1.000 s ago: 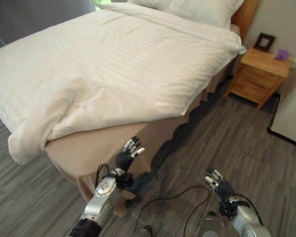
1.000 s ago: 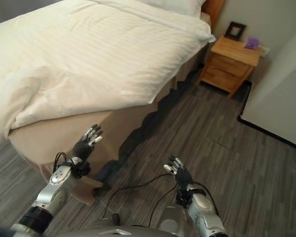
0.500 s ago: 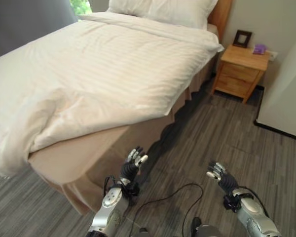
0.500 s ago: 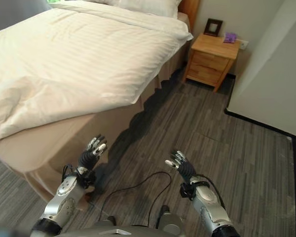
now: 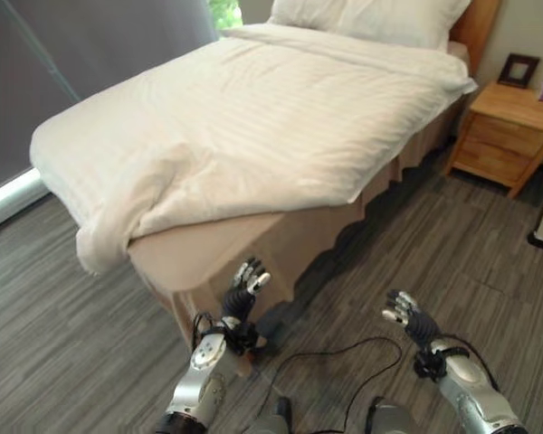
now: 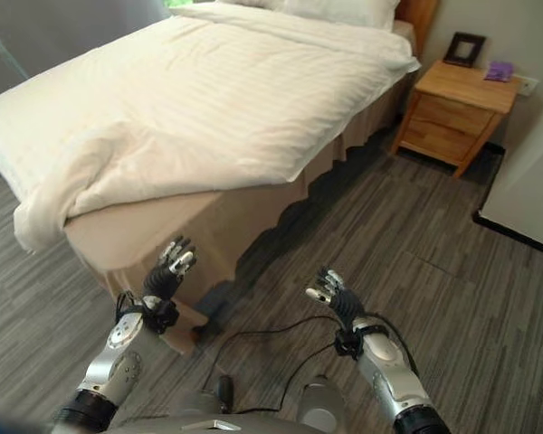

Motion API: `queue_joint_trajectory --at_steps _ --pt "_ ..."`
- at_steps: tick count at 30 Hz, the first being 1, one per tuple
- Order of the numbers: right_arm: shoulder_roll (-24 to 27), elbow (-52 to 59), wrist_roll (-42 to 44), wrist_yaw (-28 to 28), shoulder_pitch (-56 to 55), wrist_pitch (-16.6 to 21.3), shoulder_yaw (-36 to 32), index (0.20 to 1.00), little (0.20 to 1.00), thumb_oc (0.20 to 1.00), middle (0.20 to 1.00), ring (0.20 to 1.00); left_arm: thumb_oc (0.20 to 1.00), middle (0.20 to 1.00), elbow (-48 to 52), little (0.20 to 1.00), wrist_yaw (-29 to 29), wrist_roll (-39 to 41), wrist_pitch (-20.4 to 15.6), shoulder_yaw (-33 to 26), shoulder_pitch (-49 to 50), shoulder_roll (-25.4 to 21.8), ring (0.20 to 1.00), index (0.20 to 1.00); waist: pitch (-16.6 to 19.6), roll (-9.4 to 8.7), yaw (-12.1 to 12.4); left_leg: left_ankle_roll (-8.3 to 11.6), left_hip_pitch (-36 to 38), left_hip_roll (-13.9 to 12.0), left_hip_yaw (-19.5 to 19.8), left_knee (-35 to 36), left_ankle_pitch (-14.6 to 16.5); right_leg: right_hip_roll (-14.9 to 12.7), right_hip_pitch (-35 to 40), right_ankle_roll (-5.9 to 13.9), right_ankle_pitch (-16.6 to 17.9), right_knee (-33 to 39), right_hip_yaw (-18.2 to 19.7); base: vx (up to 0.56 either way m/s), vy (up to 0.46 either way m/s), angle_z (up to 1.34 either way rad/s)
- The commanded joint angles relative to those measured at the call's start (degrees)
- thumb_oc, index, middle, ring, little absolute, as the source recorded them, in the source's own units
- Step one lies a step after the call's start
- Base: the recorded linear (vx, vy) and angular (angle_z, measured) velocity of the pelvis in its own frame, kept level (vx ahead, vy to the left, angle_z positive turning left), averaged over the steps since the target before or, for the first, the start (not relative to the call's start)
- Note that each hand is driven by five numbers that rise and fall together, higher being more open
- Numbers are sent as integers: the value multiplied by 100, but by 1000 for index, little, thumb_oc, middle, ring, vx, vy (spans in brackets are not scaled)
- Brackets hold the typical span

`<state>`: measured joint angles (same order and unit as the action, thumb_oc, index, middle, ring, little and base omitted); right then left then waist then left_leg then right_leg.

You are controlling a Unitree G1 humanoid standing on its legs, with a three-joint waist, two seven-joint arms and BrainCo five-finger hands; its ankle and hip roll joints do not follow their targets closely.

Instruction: Making the bed.

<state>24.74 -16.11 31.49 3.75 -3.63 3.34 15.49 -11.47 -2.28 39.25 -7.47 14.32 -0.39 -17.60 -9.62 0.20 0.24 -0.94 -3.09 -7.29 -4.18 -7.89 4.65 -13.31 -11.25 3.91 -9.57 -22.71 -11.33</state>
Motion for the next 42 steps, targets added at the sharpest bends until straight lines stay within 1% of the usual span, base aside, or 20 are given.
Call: queue_joint_trajectory --at_steps 1,3,5,8,10,11,14,15,17,18,19,21,23,24,27,29,31,33,35,42 --pt "0 338 111 -28 132 347 -13 1000 1000 1000 1000 1000 1000 1000 326 1000 -53 97 -527 -81 -543 -63 1000 1000 210 -117 -266 802 536 -949 12 431 -1347 175 1355 182 760 1902 -319 -71 350 43" --pt "74 285 12 -4 110 318 7 1000 1000 1000 1000 1000 1000 1000 333 1000 -22 115 -539 -3 -635 -65 1000 1000 259 -75 -309 951 560 -1160 37 627 -1547 -25 1344 304 846 1891 -465 -75 471 69" --pt "103 265 -9 3 120 287 4 1000 1000 1000 1000 1000 1000 1000 321 1000 9 104 -538 45 -654 -60 1000 1000 262 -87 -315 1010 581 -1154 148 568 -1449 -197 1353 394 945 1884 -501 -50 423 57" --pt "39 291 111 58 120 245 -24 1000 1000 1000 1000 1000 1000 1000 334 1000 79 126 -503 85 -536 -165 1000 1000 254 -162 -295 974 597 -970 294 438 -774 -577 1319 635 1260 1919 -439 -47 446 34" --pt "-56 226 13 40 130 226 -23 1000 1000 1000 1000 1000 1000 1000 292 1000 127 96 -486 164 -548 -253 1000 1000 216 -272 -305 835 692 -679 238 700 -427 -833 1191 816 1719 1932 -240 -58 507 21" --pt "-112 207 -77 23 115 231 -52 1000 1000 1000 1000 1000 1000 1000 280 1000 149 72 -465 183 -532 -317 1000 1000 208 -337 -302 745 770 -479 206 925 -316 -1003 1104 919 2108 1944 -166 -34 510 5" --pt "-442 107 213 -44 206 243 26 1000 1000 1000 1000 1000 1000 1000 233 1000 134 -93 -420 86 -337 -519 1000 1000 125 -421 -238 522 846 -84 -2 988 -237 -1341 793 1034 3211 1918 15 -38 416 10" --pt "-445 104 215 -44 210 244 30 1000 1000 1000 1000 1000 1000 1000 237 1000 134 -93 -418 82 -334 -523 1000 1000 125 -432 -223 517 852 -75 -22 992 -237 -1346 781 1037 3223 1925 40 -108 460 -14" --pt "-467 239 188 231 201 220 175 1000 1000 1000 1000 1000 1000 1000 232 1000 229 -130 -352 -63 -138 -662 1000 1000 -40 -203 -275 269 754 15 24 974 -375 -740 423 834 2665 678 840 -162 571 -42" --pt "-421 224 70 227 190 222 178 1000 1000 1000 1000 1000 1000 1000 195 1000 276 -191 -321 -77 -122 -678 1000 1000 -61 -140 -281 167 724 51 58 976 -399 -505 339 778 2482 199 929 -141 490 -23" --pt "-403 236 28 224 178 232 167 1000 1000 1000 1000 1000 1000 1000 198 1000 298 -258 -290 -81 -100 -674 1000 1000 -78 -71 -303 77 713 82 49 984 -420 -308 251 737 2327 -314 909 -115 451 -14" --pt "-372 238 15 218 147 252 139 1000 1000 1000 1000 1000 1000 1000 196 1000 278 -349 -232 -66 -53 -607 1000 1000 -108 106 -400 -98 763 150 33 1035 -449 327 -242 570 1781 -1475 793 -88 422 -8" --pt "-346 254 41 232 102 261 117 1000 1000 1000 1000 1000 1000 1000 172 1000 294 -358 -183 -56 -28 -511 1000 1000 -161 194 -516 -181 874 213 73 1073 -491 832 -635 496 1501 -2177 675 -33 286 9" --pt "-336 276 43 240 63 262 91 1000 1000 1000 1000 1000 1000 1000 200 1000 315 -407 -188 -59 11 -489 1000 1000 -154 185 -551 -199 921 272 97 1099 -501 971 -692 496 1483 -2205 654 23 189 28" --pt "-321 302 97 262 -21 271 50 1000 1000 1000 1000 1000 1000 1000 179 1000 339 -428 -219 -48 79 -397 1000 1000 -30 68 -643 -192 1007 525 112 1186 -475 1242 -346 384 1284 -1284 718 75 47 16" --pt "-305 252 212 260 -18 307 77 1000 1000 1000 1000 1000 1000 1000 125 1000 366 -315 -249 3 66 -307 1000 1000 129 -97 -663 -128 968 717 160 1206 -430 1381 249 209 939 518 1017 131 -72 -5" --pt "-317 273 296 228 10 309 133 1000 1000 1000 1000 1000 1000 1000 121 1000 337 -258 -247 14 87 -262 1000 1000 210 -160 -532 -98 929 812 128 1184 -419 1354 725 155 968 1463 1010 72 -50 6" --pt "-369 263 436 263 118 272 296 1000 1000 1000 1000 1000 1000 1000 107 1000 283 -219 -268 27 93 -201 1000 1000 268 -162 -425 -86 867 851 54 1150 -428 1330 977 147 943 1812 1100 -9 -41 -3" --pt "-356 199 315 297 289 218 485 1000 1000 1000 1000 1000 1000 1000 100 1000 198 -193 -306 -18 106 -157 1000 1000 298 -148 -271 -53 827 873 -35 1120 -431 1252 1107 140 998 2051 869 -25 -56 -15" --pt "-300 188 220 335 152 120 526 1000 1000 1000 1000 1000 1000 1000 229 1000 325 -171 -206 29 312 -121 1000 1000 388 -164 -276 -25 868 921 -66 1142 -406 1279 1415 104 1081 2543 799 29 -47 -4"
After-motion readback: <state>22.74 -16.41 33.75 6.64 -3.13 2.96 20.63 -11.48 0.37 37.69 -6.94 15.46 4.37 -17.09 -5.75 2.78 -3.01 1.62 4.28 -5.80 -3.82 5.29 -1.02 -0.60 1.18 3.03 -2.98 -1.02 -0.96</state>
